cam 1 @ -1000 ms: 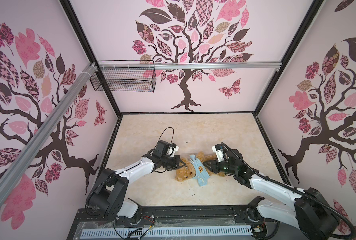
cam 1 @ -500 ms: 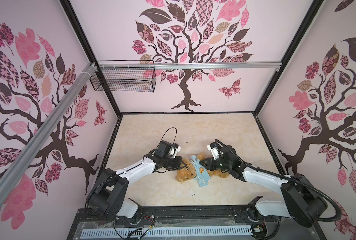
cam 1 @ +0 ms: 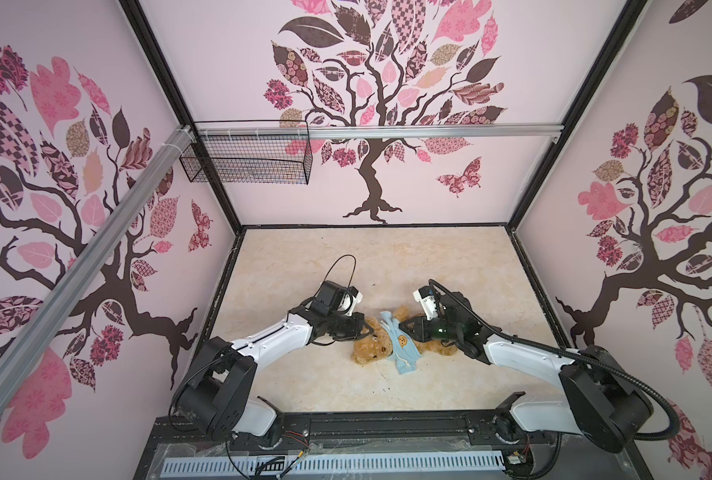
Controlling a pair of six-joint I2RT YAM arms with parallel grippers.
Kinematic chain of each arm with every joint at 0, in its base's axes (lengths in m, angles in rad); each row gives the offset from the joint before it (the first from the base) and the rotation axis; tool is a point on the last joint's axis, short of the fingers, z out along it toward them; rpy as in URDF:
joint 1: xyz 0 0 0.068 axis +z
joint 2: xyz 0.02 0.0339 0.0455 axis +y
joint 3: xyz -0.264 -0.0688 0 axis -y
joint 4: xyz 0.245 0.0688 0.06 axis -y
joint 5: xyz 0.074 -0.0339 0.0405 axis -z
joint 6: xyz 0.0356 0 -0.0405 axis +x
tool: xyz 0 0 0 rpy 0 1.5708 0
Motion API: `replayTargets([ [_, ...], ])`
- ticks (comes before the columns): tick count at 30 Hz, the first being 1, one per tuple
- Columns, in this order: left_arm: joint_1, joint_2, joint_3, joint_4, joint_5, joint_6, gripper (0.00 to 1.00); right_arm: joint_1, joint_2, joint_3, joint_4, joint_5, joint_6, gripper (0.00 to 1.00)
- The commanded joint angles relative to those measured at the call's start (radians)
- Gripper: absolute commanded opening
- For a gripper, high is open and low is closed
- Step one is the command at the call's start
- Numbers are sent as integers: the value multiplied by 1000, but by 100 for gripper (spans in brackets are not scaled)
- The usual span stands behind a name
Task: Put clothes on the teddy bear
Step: 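Pull the hoodie front toward the bear's belly with the right gripper while left holds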
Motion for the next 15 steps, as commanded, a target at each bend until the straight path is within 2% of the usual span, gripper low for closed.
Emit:
replayTargets([
  [1,-9,-12,51,-5,0,25,0,17,-37,-1,-54,18,-19,22],
  [15,-9,-6,46,-9,-2,23,0,78,-19,41,-87,60,-55,19],
])
